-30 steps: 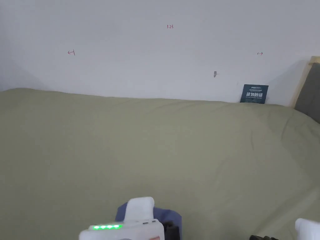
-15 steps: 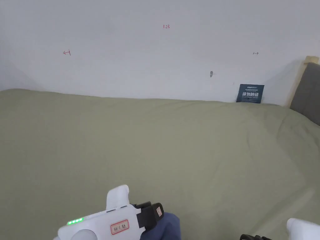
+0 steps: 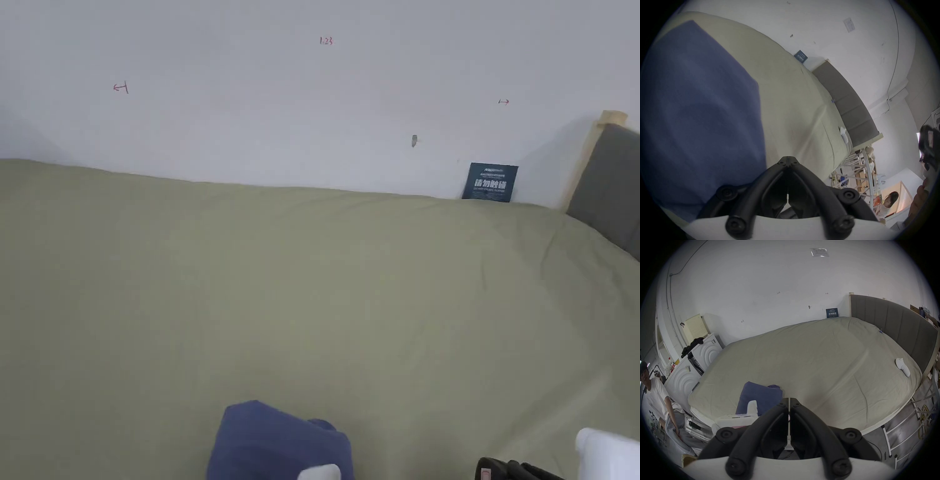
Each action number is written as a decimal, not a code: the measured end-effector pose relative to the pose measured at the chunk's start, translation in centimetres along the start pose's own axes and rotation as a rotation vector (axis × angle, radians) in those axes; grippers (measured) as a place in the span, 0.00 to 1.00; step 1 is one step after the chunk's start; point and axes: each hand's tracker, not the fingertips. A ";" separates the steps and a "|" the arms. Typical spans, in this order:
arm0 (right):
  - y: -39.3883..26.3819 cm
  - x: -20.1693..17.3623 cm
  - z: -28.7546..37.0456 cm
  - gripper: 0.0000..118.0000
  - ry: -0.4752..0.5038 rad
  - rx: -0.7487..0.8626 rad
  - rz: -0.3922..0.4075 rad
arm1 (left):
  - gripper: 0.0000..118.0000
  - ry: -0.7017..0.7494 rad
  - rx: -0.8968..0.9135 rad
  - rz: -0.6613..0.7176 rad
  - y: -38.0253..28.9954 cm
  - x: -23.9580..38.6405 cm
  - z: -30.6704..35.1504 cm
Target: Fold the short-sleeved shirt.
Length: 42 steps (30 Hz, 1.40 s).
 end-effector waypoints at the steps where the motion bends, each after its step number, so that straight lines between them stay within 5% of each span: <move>1: 0.0 -0.1 0.0 0.04 0.002 -0.003 0.006 | 0.00 -0.005 -0.012 0.007 0.1 0.1 0.2; 7: 0.8 -0.8 -1.4 0.04 0.037 -0.002 0.032 | 0.00 -0.039 0.179 -0.046 4.2 0.4 9.4; 15: -1.2 -1.8 -15.9 0.04 0.366 -0.165 0.049 | 0.00 0.328 0.381 0.028 8.0 -7.3 22.1; 20: -4.7 -2.1 -23.9 0.02 0.628 -0.310 -0.210 | 0.00 0.385 0.403 0.122 6.8 -10.5 25.1; 24: -6.7 -0.2 -26.7 0.01 0.605 -0.373 -0.339 | 0.00 0.408 0.367 0.147 5.9 -11.6 25.1; 35: -6.3 2.4 -25.1 0.01 0.539 -0.371 -0.283 | 0.00 0.237 0.201 0.160 6.6 -11.9 19.9; 36: -6.3 2.3 -25.1 0.01 0.538 -0.372 -0.276 | 0.04 0.170 0.183 0.162 6.8 -12.0 19.1; 40: -6.1 1.9 -24.9 0.01 0.531 -0.370 -0.255 | 0.67 0.030 0.081 0.234 7.2 -13.1 15.6; 42: -6.1 1.9 -24.9 0.01 0.530 -0.372 -0.249 | 0.69 0.057 0.047 0.262 7.4 -13.7 13.9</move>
